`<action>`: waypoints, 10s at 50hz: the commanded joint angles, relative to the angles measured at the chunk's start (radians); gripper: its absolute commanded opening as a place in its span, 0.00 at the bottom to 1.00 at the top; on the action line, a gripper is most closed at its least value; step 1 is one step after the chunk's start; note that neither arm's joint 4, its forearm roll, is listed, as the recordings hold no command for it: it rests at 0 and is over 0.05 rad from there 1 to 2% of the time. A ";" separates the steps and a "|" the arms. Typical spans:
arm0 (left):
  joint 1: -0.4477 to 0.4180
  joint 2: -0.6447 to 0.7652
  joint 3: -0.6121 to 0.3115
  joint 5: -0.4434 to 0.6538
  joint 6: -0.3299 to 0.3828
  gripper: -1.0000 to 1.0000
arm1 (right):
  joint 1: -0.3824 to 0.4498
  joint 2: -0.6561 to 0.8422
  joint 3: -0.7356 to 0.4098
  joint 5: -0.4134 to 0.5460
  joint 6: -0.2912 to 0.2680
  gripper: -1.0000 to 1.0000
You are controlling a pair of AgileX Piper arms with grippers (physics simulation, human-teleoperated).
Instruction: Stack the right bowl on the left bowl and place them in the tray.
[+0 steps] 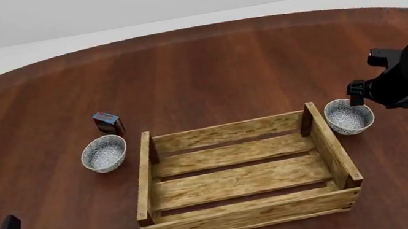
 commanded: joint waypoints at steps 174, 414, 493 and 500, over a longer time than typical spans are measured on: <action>-0.021 0.000 -0.045 0.014 0.029 1.00 | 0.631 -0.713 0.230 -0.146 0.078 0.00; -0.846 1.466 -0.777 -0.538 -0.016 0.00 | 0.813 -0.732 0.390 -0.373 0.076 1.00; -0.523 1.401 -0.840 -0.451 0.085 0.00 | 0.815 -0.752 0.399 -0.367 0.091 1.00; -0.483 1.370 -0.834 -0.427 0.085 0.00 | 0.809 -0.757 0.398 -0.364 0.092 1.00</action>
